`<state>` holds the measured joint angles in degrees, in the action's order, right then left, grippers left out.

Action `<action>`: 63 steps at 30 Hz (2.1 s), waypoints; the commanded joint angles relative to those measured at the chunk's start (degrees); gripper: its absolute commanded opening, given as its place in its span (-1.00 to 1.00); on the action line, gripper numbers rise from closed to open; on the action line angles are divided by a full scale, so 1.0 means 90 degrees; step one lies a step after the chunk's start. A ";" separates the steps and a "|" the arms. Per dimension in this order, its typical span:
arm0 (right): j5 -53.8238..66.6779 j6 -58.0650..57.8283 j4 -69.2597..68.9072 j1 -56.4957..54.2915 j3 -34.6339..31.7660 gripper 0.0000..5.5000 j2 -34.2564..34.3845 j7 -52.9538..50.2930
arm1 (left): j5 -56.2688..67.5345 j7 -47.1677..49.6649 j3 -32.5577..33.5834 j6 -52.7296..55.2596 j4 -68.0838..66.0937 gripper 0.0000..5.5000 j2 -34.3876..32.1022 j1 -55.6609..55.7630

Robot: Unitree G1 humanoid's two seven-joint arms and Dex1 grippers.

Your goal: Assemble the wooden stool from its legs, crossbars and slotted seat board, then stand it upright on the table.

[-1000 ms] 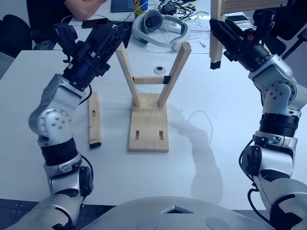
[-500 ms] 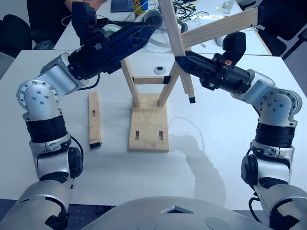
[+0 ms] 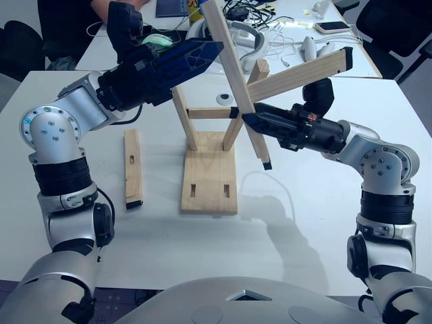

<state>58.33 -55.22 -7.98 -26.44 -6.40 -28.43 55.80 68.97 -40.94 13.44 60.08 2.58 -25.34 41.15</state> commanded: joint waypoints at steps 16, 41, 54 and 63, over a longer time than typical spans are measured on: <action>0.0075 -0.0199 -0.0306 -0.0086 0.0454 -0.25 -0.0137 0.0457 | 0.0025 0.0020 -0.0348 0.0509 0.0152 0.45 -0.0098 0.0040; -0.0418 -0.0061 -0.0373 0.0094 0.0718 0.12 -0.0493 0.0711 | -0.0620 -0.1169 -0.0366 0.0219 -0.0179 -0.24 -0.0425 -0.0257; -0.1986 0.1125 0.0242 0.1659 0.0969 0.61 -0.1963 0.1635 | -0.0499 -0.1383 -0.0306 0.0518 0.0648 -0.24 -0.1273 0.0249; -0.2552 0.1757 0.1528 0.1790 0.0872 0.61 -0.1586 0.1380 | -0.0900 -0.2122 -0.0355 0.0245 0.1215 -0.24 -0.2275 -0.0262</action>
<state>36.34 -40.22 5.13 -11.09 2.43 -44.24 69.69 62.53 -58.40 10.15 63.77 13.01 -43.84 40.37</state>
